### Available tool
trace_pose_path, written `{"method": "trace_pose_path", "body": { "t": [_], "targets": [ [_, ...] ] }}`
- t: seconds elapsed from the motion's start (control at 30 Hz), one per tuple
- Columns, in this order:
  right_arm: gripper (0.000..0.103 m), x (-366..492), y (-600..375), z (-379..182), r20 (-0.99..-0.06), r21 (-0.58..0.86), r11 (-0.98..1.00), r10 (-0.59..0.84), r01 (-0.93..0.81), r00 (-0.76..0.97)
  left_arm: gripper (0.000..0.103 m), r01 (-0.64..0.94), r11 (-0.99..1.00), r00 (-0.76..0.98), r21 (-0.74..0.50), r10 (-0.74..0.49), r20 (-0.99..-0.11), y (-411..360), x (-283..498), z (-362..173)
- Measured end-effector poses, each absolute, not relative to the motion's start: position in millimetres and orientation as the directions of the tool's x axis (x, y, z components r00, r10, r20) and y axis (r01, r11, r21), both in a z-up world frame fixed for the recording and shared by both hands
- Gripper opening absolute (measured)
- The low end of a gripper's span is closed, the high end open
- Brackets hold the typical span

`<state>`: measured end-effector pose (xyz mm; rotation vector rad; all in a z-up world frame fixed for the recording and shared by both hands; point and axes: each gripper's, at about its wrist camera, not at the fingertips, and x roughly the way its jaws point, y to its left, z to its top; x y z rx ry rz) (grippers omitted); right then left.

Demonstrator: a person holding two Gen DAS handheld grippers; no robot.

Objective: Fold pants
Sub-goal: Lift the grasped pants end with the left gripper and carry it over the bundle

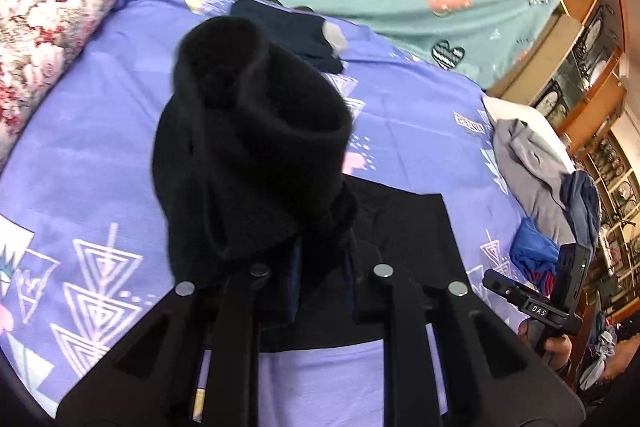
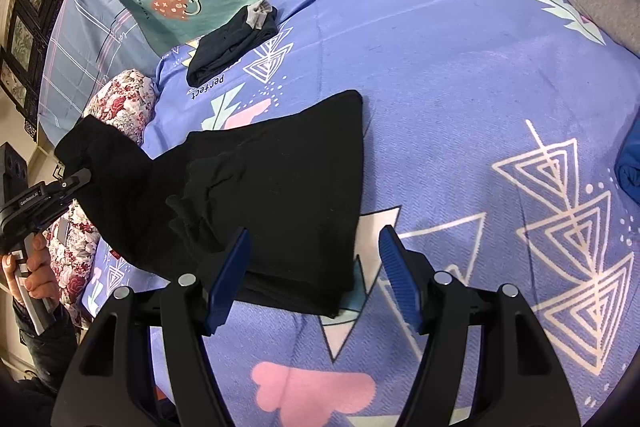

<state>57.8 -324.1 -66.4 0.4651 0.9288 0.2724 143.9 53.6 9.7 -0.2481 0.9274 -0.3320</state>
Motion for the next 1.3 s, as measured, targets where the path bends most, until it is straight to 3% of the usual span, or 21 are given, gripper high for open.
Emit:
{"method": "trace_pose_path", "body": {
  "t": [0.53, 0.9, 1.3],
  "targets": [
    [0.067, 45, -337, -67, -0.668, 0.534, 0.844, 0.461, -0.055, 0.584, 0.013, 0.193, 0.927, 0.485, -0.321, -0.375, -0.79, -3, 161, -20],
    [0.067, 40, -340, -66, -0.633, 0.561, 0.822, 0.499, -0.092, 0.592, 0.012, 0.327, 0.896, 0.466, -0.299, -0.429, -0.774, -55, 150, 1],
    [0.067, 31, -361, -68, -0.602, 0.592, 0.801, 0.513, -0.089, 0.613, 0.012, 0.35, 0.897, 0.416, -0.27, -0.408, -0.813, -110, 161, -21]
  ]
}}
